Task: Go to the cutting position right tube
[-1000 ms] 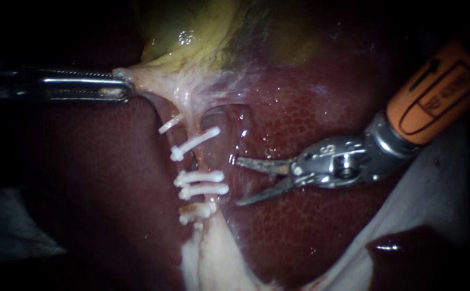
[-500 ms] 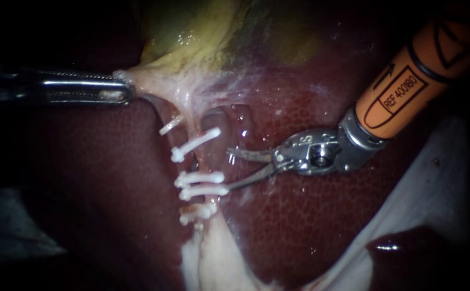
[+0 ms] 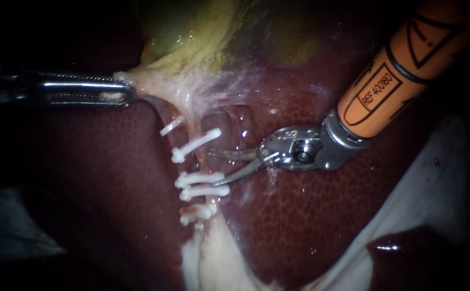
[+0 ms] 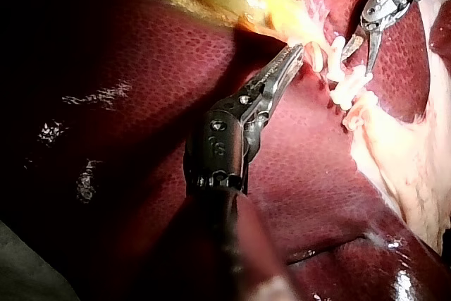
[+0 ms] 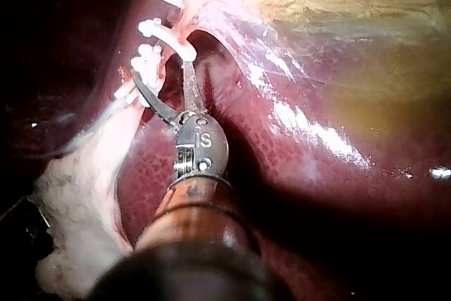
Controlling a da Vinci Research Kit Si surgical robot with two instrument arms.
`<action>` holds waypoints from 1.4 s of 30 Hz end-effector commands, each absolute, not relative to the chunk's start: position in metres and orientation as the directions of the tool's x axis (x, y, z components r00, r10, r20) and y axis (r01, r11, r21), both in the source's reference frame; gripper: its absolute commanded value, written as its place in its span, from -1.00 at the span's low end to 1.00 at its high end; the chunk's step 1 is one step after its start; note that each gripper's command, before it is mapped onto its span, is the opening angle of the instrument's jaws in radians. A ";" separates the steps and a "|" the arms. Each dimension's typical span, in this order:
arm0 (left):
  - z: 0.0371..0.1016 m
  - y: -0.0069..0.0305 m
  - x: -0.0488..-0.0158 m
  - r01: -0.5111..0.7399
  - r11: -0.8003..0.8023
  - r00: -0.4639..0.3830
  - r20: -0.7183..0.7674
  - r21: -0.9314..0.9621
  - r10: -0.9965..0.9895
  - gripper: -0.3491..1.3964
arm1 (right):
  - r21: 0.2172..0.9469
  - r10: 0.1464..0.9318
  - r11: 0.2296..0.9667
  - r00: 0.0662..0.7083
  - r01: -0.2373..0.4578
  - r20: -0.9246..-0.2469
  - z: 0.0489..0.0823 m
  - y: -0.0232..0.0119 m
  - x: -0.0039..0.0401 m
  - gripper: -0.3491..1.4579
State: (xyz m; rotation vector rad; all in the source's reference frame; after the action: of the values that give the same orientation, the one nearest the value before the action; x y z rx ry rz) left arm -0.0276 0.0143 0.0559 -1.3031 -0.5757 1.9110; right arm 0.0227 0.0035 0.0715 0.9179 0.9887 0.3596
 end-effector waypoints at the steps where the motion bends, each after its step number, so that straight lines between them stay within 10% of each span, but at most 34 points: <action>1: 0.0559 0.0143 -0.0276 -0.324 -0.626 -0.210 -0.591 -0.710 0.779 -1.00 | 0.800 0.641 0.583 0.525 0.142 -0.560 0.0715 0.0035 0.0229 0.98; 22: 0.0560 0.0144 -0.0279 -0.322 -0.625 -0.210 -0.590 -0.711 0.779 -1.00 | 0.790 0.657 0.523 0.438 0.321 -0.613 0.0715 0.0032 0.0271 0.81; 42: 0.0560 0.0144 -0.0282 -0.321 -0.625 -0.210 -0.590 -0.712 0.780 -1.00 | 0.792 0.702 0.558 0.370 0.246 -0.609 0.0711 0.0032 0.0307 0.85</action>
State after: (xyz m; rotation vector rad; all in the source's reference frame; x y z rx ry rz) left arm -0.0282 0.0144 0.0560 -1.3047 -0.5789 1.9100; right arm 0.0307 0.0031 0.0709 0.9798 1.1983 0.3642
